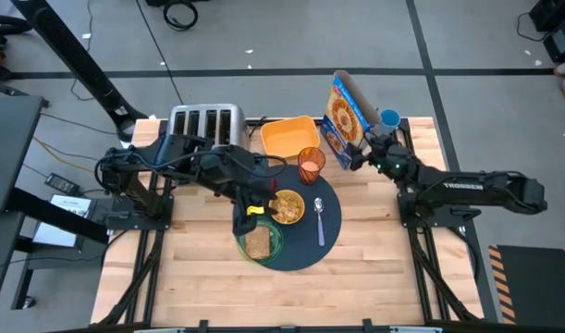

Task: Arrange a breakfast setting
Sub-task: Adjust the blue cereal box, then return to Home Position

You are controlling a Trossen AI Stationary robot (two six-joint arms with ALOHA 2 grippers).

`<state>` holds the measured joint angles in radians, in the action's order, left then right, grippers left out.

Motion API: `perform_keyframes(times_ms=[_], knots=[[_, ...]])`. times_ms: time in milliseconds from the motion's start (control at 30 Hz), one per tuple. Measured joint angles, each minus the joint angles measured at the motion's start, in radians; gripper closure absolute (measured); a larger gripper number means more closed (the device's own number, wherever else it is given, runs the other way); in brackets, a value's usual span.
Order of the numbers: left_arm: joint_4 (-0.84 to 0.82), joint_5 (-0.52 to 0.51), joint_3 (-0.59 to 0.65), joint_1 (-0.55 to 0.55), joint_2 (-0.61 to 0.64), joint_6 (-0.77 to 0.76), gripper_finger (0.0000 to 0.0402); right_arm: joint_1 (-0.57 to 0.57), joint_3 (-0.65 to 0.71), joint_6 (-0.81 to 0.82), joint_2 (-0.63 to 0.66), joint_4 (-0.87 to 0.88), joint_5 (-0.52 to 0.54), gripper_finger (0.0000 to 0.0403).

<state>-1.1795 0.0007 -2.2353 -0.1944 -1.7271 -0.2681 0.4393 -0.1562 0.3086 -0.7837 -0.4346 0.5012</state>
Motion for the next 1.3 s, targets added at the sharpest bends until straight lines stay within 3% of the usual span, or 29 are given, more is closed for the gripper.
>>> perform_keyframes(times_ms=[333, 500, 667, 767, 933, 1133, 1233, 1300], knots=[[0.011, -0.032, 0.105, 0.001, 0.0, 0.067, 0.023, 0.0, -0.351, -0.051, 0.099, 0.512, -0.005, 0.0067], [0.169, -0.02, 0.263, 0.0, -0.001, 0.07, 0.023, 0.0, -0.546, -0.05, 0.112, 0.742, 0.011, 0.0067], [0.392, 0.035, 0.394, 0.0, -0.001, 0.07, 0.023, 0.0, -0.749, -0.062, 0.135, 0.866, -0.096, 0.0067], [0.527, 0.051, 0.462, 0.005, -0.001, 0.069, 0.023, 0.0, -0.83, -0.066, 0.165, 0.876, -0.244, 0.0067], [0.671, 0.05, 0.55, 0.016, -0.001, 0.061, 0.0239, -0.002, -0.854, -0.034, 0.259, 0.881, -0.47, 0.0088], [0.884, 0.067, 0.68, 0.02, 0.016, 0.033, 0.0295, -0.035, -0.756, 0.103, 0.415, 0.878, -0.683, 0.0145], [0.955, 0.069, 0.751, 0.027, 0.057, 0.013, 0.0331, -0.051, -0.704, 0.164, 0.488, 0.876, -0.737, 0.0187], [1.017, 0.058, 0.793, 0.035, 0.088, 0.005, 0.0353, -0.055, -0.675, 0.199, 0.527, 0.88, -0.711, 0.0217]])
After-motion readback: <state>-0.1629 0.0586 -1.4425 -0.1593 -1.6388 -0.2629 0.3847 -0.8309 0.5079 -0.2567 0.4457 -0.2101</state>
